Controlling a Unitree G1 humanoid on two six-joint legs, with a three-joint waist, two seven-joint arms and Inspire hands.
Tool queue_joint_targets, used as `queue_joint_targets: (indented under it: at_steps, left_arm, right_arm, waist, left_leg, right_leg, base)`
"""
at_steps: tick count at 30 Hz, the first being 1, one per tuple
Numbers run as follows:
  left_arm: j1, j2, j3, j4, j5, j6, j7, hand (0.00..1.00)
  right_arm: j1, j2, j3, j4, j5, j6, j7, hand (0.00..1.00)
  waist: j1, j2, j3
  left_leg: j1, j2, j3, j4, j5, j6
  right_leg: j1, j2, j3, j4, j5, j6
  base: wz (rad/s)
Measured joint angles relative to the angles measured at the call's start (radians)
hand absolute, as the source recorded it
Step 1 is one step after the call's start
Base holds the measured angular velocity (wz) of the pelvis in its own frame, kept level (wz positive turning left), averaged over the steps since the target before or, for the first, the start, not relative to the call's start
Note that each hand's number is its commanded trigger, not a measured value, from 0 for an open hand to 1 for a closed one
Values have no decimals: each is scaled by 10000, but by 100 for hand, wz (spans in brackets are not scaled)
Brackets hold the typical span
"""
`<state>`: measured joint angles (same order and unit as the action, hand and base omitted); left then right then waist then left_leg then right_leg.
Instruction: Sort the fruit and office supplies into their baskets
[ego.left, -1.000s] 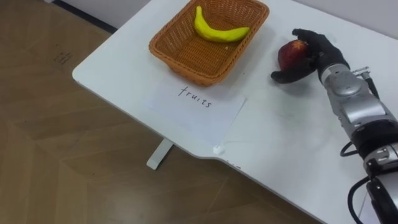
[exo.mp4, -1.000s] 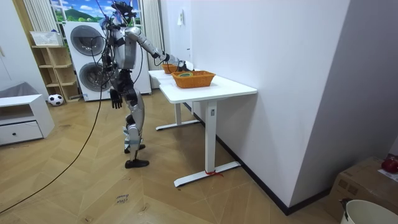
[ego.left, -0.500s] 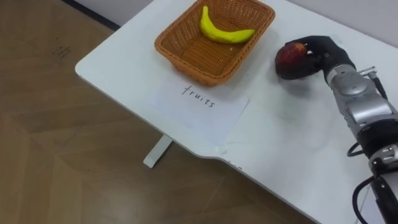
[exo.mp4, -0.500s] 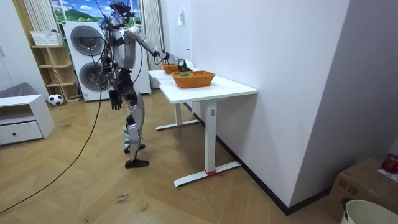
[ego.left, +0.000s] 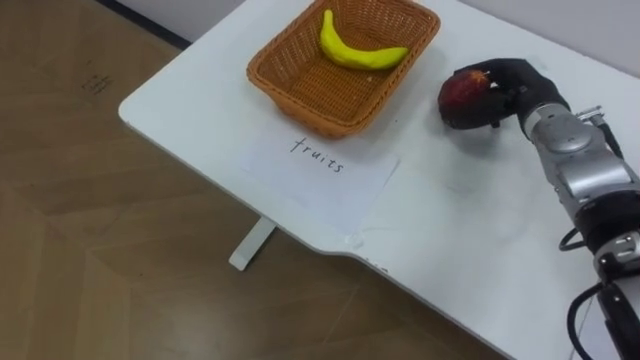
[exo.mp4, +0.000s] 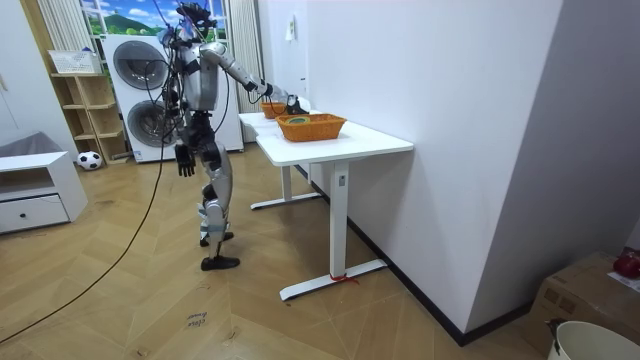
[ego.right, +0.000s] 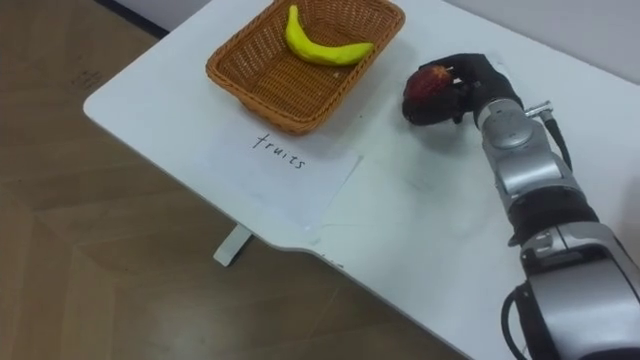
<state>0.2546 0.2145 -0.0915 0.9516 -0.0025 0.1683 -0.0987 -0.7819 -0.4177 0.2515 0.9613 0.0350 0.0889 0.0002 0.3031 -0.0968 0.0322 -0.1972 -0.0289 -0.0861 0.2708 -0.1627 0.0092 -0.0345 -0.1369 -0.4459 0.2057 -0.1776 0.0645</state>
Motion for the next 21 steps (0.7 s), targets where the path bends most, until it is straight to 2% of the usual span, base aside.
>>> queue_joint_targets:
  at_steps: [3, 5, 7, 9, 10, 12, 13, 15, 21]
  left_arm:
    - [27, 1, 149, 23, -8, 5, 32, 0]
    - [63, -10, 298, 22, 70, 12, 35, 0]
    - [109, -14, 608, 98, 162, 56, 48, 0]
    - [107, -19, 848, 208, 162, 110, 86, 0]
    - [119, -11, 985, 223, 163, 138, 102, 0]
    - [70, -16, 1124, 222, 159, 143, 146, 0]
    - [31, -17, 1174, 213, 170, 142, 189, 0]
    - [-83, -16, 1296, 219, 170, 140, 253, 0]
    - [-82, -33, 1633, 53, 156, 147, 309, 0]
  right_arm:
    - [0, -20, 0, -13, -95, 19, 19, 100]
    - [0, -67, -3, -50, -290, 161, 79, 100]
    - [-4, -178, -8, -510, -532, 392, 258, 100]
    - [-5, -212, -102, -806, -536, 424, 283, 100]
    - [-8, -216, -170, -970, -525, 437, 283, 100]
    - [-44, -238, -376, -1090, -493, 450, 281, 100]
    - [-46, -289, -397, -1183, -465, 450, 268, 100]
    - [-45, -345, -397, -1307, -446, 478, 256, 100]
    - [-45, -414, -398, -2424, -448, 930, 317, 100]
  waist:
    - [-40, -13, -23]
    - [-95, -37, -41]
    - [-234, -76, -67]
    - [-422, -79, -71]
    - [-530, -90, -113]
    - [-569, -114, -147]
    - [-573, -131, -225]
    - [-592, -136, -240]
    - [-825, -172, -273]
  left_leg:
    - [8, -3, -17, 1, 0, 0]
    - [68, -10, -20, 3, 1, 0]
    - [146, -14, -44, 3, 0, 0]
    - [298, -27, -49, 5, 0, 0]
    - [380, -30, -44, 3, 0, 0]
    - [523, -27, -12, 1, 0, 0]
    - [577, -25, 6, -23, 0, 0]
    - [739, -22, 7, -55, 0, 0]
    - [1048, -7, 36, -192, -5, 4]
  right_leg:
    - [20, -7, -24, 8, -1, 1]
    - [77, -13, 27, 8, -3, 5]
    - [161, -17, 29, 8, -4, 6]
    - [333, -27, 22, 0, -4, 6]
    - [437, -27, 26, 3, -4, 6]
    - [555, -30, 33, 3, -4, 6]
    - [589, -30, 55, 1, -4, 7]
    - [733, -28, 51, 2, -7, 11]
    - [983, -12, 60, 0, -9, 15]
  base:
    - [0]
    - [0]
    - [2]
    - [6]
    - [6]
    - [-3]
    - [-5]
    - [-4]
    - [-4]
